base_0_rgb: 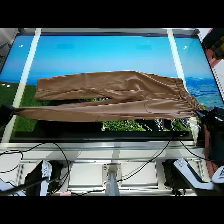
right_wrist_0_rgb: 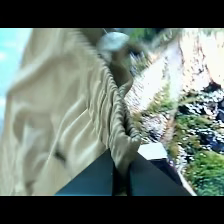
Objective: Fold the clothes and pants, and hang the long-sleeved shirts on hangers.
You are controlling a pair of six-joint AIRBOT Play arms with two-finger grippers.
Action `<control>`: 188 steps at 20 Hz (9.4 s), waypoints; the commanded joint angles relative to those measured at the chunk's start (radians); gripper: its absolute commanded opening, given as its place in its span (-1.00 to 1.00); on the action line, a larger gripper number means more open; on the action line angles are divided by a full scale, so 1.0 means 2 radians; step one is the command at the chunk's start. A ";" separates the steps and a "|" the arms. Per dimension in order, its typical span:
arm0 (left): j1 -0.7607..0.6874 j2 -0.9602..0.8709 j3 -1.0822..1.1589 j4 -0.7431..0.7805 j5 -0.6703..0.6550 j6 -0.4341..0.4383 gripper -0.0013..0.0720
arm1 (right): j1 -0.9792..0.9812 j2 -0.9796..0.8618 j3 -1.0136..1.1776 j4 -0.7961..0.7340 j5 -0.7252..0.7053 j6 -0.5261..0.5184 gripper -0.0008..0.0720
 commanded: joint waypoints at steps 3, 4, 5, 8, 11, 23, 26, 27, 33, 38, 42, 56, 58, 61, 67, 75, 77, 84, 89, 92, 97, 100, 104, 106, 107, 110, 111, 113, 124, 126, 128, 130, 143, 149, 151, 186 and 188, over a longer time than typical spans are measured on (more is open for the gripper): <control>-0.002 0.032 0.004 -0.069 0.036 0.002 -0.89 | 0.029 0.076 0.020 -0.023 0.000 0.114 -0.86; -0.002 0.032 0.004 -0.074 0.057 0.002 -0.89 | 0.050 0.076 0.023 -0.025 -0.003 0.118 -0.86; -0.002 0.031 0.004 -0.077 0.075 0.002 -0.89 | 0.071 0.076 0.023 -0.026 -0.022 0.120 -0.86; -0.006 0.014 0.004 -0.105 0.123 0.002 -0.89 | 0.133 0.076 0.023 -0.027 -0.134 0.187 -0.86; -0.036 -0.028 0.004 -0.122 0.178 0.002 -0.89 | 0.186 0.074 0.023 -0.027 -0.229 0.237 -0.86; -0.212 -0.268 0.123 -0.125 0.327 -0.041 -0.90 | 0.303 -0.120 0.133 -0.026 -0.350 0.314 -0.86; -0.212 -0.303 0.166 -0.125 0.355 -0.092 -0.90 | 0.306 -0.163 0.176 -0.026 -0.365 0.346 -0.86; -0.212 -0.318 0.176 -0.125 0.354 -0.106 -0.90 | 0.308 -0.178 0.186 -0.024 -0.365 0.366 -0.86; -0.235 -0.391 0.187 -0.125 0.360 -0.216 -0.90 | 0.368 -0.242 0.193 -0.022 -0.447 0.523 -0.86; -0.252 -0.411 0.198 -0.125 0.421 -0.227 -0.89 | 0.389 -0.276 0.212 -0.021 -0.478 0.550 -0.86; -0.256 -0.424 0.226 -0.125 0.452 -0.227 -0.89 | 0.390 -0.284 0.241 -0.022 -0.522 0.550 -0.86; -0.275 -0.456 0.231 -0.125 0.493 -0.227 0.61 | 0.406 -0.327 0.289 -0.058 -0.523 0.541 0.56; -0.274 -0.450 0.231 -0.106 0.493 -0.227 0.60 | 0.404 -0.327 0.298 -0.094 -0.503 0.515 0.55; -0.269 -0.430 0.231 0.010 0.490 -0.227 0.59 | 0.404 -0.318 0.322 -0.130 -0.478 0.372 0.53; -0.231 -0.385 0.231 0.141 0.271 -0.227 0.59 | 0.404 -0.273 0.337 -0.139 -0.434 0.122 0.53; -0.158 -0.387 0.231 0.093 0.081 -0.227 1.00 | 0.404 -0.273 0.337 -0.172 -0.400 0.105 0.53; -0.144 -0.397 0.231 0.040 0.082 -0.227 1.00 | 0.404 -0.273 0.337 -0.172 -0.400 0.105 0.53; -0.134 -0.432 0.231 -0.071 0.127 -0.206 1.00 | 0.404 -0.273 0.337 -0.172 -0.399 0.105 0.53; -0.134 -0.434 0.231 -0.080 0.195 -0.206 1.00 | 0.404 -0.273 0.337 -0.172 -0.398 0.105 0.53; -0.134 -0.448 0.231 -0.088 0.194 -0.206 1.00 | 0.404 -0.273 0.337 -0.172 -0.397 0.105 0.53; -0.134 -0.496 0.254 -0.160 0.115 -0.089 0.99 | 0.404 -0.273 0.337 -0.172 -0.390 0.105 0.53; -0.134 -0.509 0.270 -0.194 0.089 -0.057 0.99 | 0.404 -0.273 0.337 -0.172 -0.387 0.105 0.53; -0.134 -0.510 0.274 -0.200 0.054 -0.019 0.95 | 0.404 -0.273 0.337 -0.172 -0.375 0.105 0.53; -0.134 -0.510 0.274 -0.200 0.028 0.002 0.73 | 0.404 -0.273 0.337 -0.172 -0.375 0.105 0.53; -0.134 -0.510 0.274 -0.200 0.023 0.018 0.49 | 0.404 -0.273 0.337 -0.172 -0.375 0.105 0.53; -0.138 -0.510 0.274 -0.200 0.034 0.029 0.37 | 0.404 -0.273 0.337 -0.172 -0.372 0.105 0.53; -0.139 -0.510 0.274 -0.200 0.041 0.029 0.37 | 0.404 -0.273 0.337 -0.172 -0.369 0.105 0.53; -0.141 -0.510 0.274 -0.200 0.050 0.032 0.37 | 0.404 -0.273 0.337 -0.172 -0.361 0.105 0.53; -0.150 -0.476 0.313 -0.202 0.005 0.114 -0.89 | 0.405 -0.249 0.339 -0.171 -0.267 0.103 -0.48; -0.149 -0.447 0.348 -0.204 -0.018 0.114 -0.89 | 0.409 -0.225 0.339 -0.167 -0.237 0.103 -0.59; -0.150 -0.412 0.379 -0.221 -0.036 0.113 -0.89 | 0.430 -0.203 0.339 -0.166 -0.223 0.104 -0.85; -0.153 -0.378 0.396 -0.234 -0.059 0.113 -0.89 | 0.469 -0.191 0.344 -0.164 -0.223 0.104 -0.85; -0.159 -0.311 0.403 -0.293 -0.187 0.114 -0.89 | 0.790 -0.371 0.501 -0.164 -0.309 0.261 -0.87; -0.163 -0.311 0.403 -0.340 -0.208 0.114 -0.89 | 0.876 -0.519 0.654 -0.161 -0.287 0.379 -0.87; -0.163 -0.311 0.403 -0.365 -0.210 0.114 -0.89 | 0.894 -0.558 0.692 -0.153 -0.265 0.402 -0.87; -0.556 -0.526 0.403 -0.229 -0.047 0.192 -0.86 | 0.671 -0.467 0.731 -0.216 -0.084 0.369 -0.86; -0.558 -0.529 0.403 -0.229 -0.054 0.192 0.16 | 0.668 -0.464 0.731 -0.224 -0.066 0.369 -0.86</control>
